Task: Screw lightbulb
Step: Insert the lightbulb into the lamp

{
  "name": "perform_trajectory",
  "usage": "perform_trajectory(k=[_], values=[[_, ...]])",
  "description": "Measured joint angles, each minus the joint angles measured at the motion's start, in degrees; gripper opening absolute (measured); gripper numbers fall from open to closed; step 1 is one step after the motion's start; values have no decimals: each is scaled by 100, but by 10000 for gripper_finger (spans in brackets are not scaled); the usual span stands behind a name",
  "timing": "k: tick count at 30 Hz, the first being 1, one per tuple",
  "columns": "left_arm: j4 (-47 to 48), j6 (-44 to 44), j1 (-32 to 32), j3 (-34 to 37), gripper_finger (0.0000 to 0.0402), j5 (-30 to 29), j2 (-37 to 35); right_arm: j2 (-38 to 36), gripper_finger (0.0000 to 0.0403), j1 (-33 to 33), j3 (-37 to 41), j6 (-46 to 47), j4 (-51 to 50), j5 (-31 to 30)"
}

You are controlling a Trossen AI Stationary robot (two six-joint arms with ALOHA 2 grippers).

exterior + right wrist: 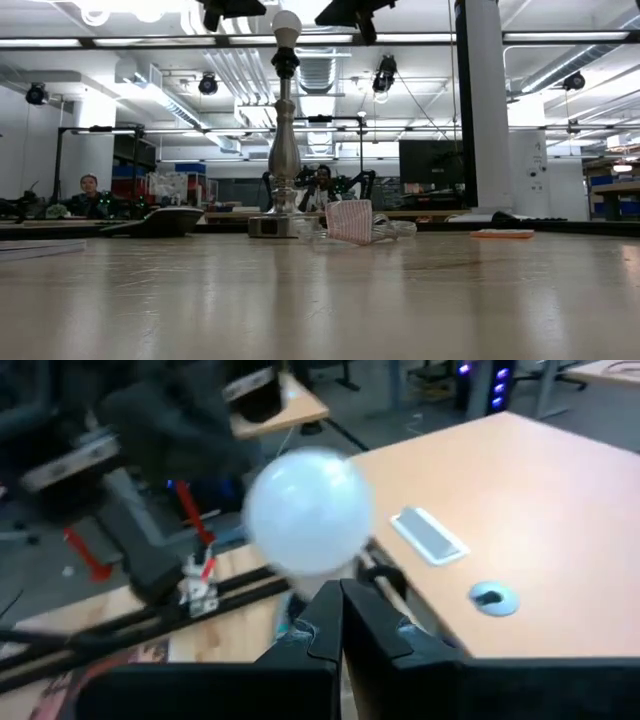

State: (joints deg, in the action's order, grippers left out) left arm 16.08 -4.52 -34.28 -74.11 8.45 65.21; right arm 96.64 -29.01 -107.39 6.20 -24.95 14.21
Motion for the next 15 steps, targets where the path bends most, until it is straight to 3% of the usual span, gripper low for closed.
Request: perform_trajectory(k=[5,15], values=[[-38,-137,2,0,0,48,115,228,0,-107,-308,157,168,507],[-38,-127,0,0,0,-30,160,535,0,-114,-474,198,183,505]])
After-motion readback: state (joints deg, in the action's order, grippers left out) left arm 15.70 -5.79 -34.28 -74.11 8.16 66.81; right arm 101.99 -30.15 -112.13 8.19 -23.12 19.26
